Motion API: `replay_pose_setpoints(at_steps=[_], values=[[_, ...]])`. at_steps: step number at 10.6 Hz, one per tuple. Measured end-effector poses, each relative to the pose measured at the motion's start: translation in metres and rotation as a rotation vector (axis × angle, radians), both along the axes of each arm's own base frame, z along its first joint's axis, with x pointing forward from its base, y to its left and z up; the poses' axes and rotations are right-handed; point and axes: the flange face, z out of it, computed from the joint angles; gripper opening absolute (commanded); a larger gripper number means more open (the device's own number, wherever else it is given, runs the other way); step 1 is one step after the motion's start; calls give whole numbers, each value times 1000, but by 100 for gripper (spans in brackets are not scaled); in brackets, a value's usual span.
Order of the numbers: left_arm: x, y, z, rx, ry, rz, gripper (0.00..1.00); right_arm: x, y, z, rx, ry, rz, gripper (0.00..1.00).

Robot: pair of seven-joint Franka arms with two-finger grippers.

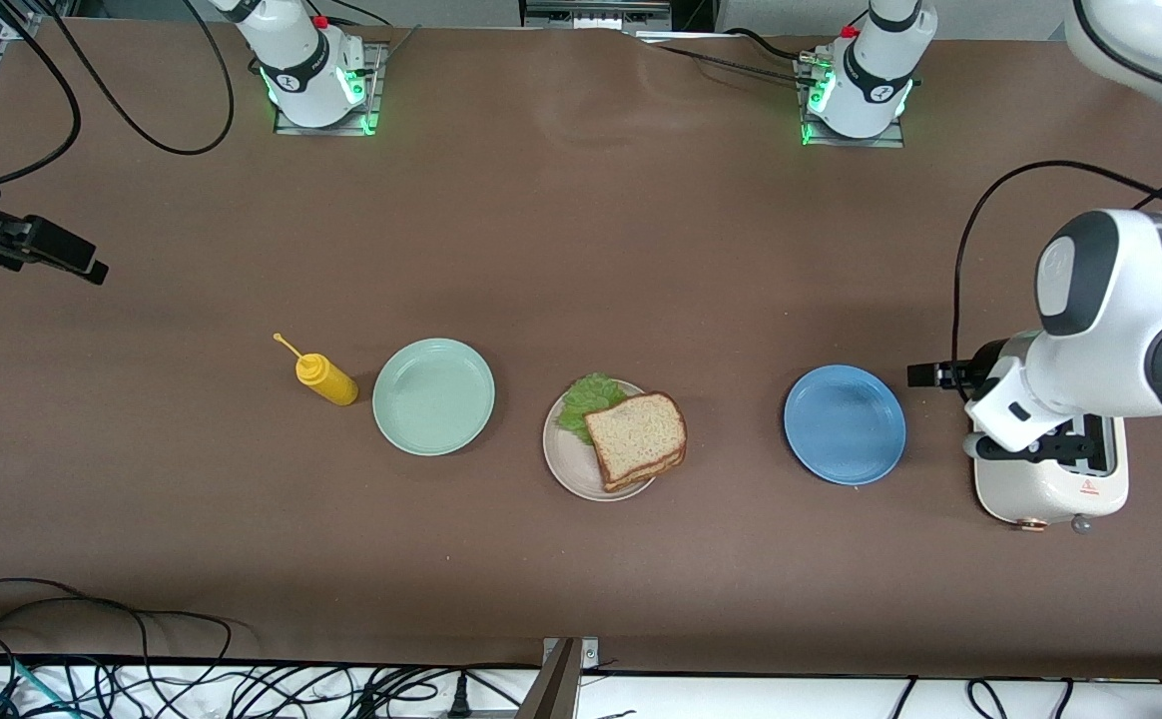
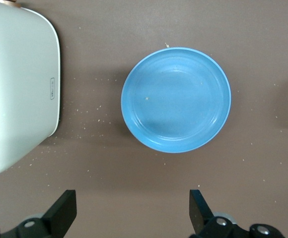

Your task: Make sandwich on beige plate with both arms

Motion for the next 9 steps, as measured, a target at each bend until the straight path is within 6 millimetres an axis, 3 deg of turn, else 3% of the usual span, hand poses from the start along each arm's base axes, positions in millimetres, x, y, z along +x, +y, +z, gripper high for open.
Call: replay_pose_setpoints(at_steps=[5,9], values=[[-20,10,64,-2,-41,10,100,-12,-19,-23,0,-18,76,100],[-57,31,115,-22,-75,-9,100,-31,-24,-19,6,-7,75,100]])
